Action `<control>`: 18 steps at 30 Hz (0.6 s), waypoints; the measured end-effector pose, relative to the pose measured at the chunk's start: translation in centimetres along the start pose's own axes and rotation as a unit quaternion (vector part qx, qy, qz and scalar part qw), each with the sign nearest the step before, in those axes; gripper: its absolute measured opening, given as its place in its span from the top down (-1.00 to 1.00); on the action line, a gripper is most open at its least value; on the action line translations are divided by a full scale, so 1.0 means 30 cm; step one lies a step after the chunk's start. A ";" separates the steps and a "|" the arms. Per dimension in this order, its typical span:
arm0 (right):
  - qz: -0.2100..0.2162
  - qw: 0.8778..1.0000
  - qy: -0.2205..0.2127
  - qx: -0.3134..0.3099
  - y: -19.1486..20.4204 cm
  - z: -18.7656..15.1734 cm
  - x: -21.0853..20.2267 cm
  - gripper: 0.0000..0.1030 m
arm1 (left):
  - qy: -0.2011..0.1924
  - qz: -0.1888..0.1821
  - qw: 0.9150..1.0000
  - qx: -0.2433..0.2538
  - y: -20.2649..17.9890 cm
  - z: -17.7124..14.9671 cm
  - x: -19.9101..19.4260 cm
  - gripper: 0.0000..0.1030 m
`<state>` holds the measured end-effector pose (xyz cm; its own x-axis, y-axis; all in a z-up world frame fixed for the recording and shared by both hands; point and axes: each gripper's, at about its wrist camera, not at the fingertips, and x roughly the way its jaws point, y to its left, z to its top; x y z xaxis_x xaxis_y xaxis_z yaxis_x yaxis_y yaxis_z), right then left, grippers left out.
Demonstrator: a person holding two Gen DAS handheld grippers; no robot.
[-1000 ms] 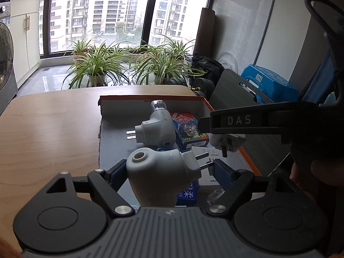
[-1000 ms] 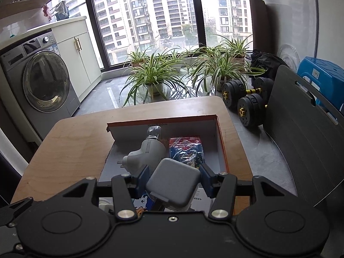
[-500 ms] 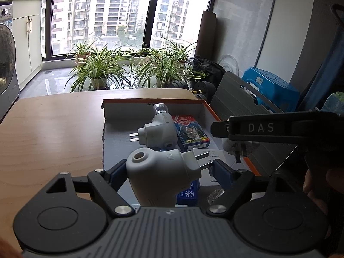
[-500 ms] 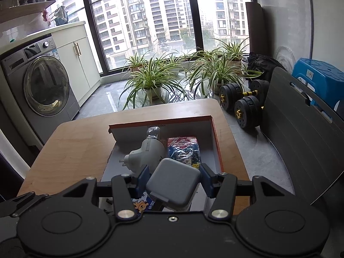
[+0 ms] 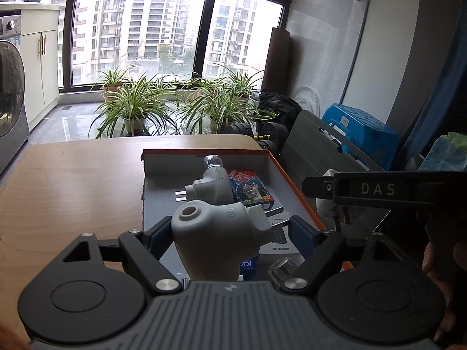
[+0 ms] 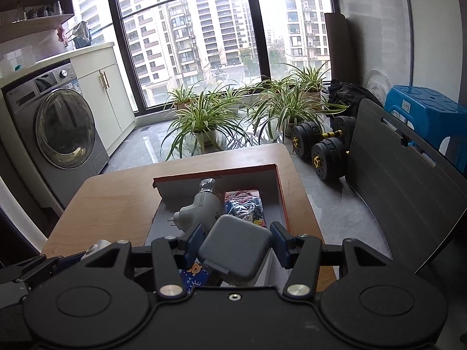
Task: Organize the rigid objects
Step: 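Lower the plug adapter with the left tool while the right tool lowers the charger into the tray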
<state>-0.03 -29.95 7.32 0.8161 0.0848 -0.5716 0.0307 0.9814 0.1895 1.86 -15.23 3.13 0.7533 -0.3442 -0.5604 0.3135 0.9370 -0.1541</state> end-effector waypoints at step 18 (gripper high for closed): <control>0.000 1.000 -0.006 -0.002 0.004 0.000 -0.039 -0.21 | -0.007 -0.003 1.000 0.004 -0.001 -0.011 -0.015 -0.67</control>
<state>-0.98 -29.92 8.01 0.8234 0.0818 -0.5615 0.0290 0.9822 0.1856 1.31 -15.09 3.12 0.7598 -0.3504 -0.5476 0.3222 0.9346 -0.1510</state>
